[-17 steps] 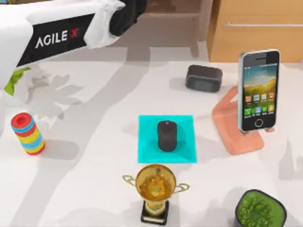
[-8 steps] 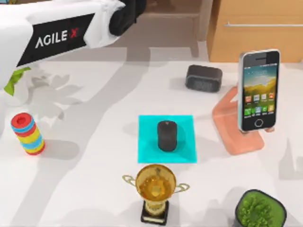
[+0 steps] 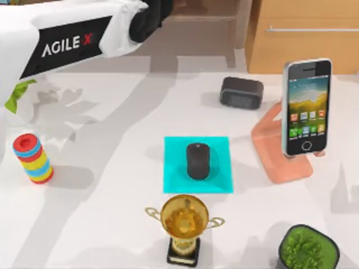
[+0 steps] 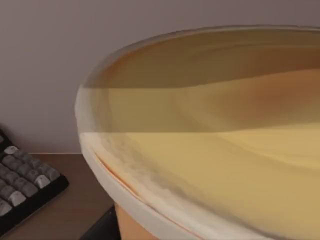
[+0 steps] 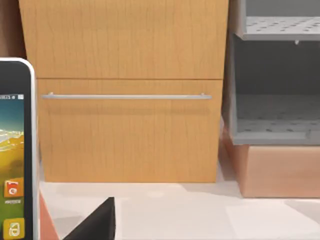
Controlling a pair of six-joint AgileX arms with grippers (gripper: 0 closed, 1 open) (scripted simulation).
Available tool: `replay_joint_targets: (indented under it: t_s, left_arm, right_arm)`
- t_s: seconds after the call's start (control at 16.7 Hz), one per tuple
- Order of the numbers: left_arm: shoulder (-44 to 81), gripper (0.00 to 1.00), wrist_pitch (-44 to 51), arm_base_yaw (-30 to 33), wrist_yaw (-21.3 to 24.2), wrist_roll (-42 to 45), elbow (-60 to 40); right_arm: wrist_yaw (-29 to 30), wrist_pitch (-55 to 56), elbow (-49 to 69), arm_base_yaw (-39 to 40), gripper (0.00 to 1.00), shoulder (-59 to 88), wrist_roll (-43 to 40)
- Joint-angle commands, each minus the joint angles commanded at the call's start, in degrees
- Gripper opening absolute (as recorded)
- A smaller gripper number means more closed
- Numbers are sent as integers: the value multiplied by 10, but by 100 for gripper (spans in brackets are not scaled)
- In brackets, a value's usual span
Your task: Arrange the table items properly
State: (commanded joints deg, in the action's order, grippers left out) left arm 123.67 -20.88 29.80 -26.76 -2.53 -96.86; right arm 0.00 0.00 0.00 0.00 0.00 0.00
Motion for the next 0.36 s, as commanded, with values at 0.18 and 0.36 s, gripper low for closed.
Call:
replay_joint_targets:
  t_s: [0.18,0.36]
  left_arm:
    - [0,100,0,0,0,0,0]
    - [0,100,0,0,0,0,0]
  right_arm:
    - [0,0,0,0,100,0,0]
    - [0,0,0,0,100,0,0]
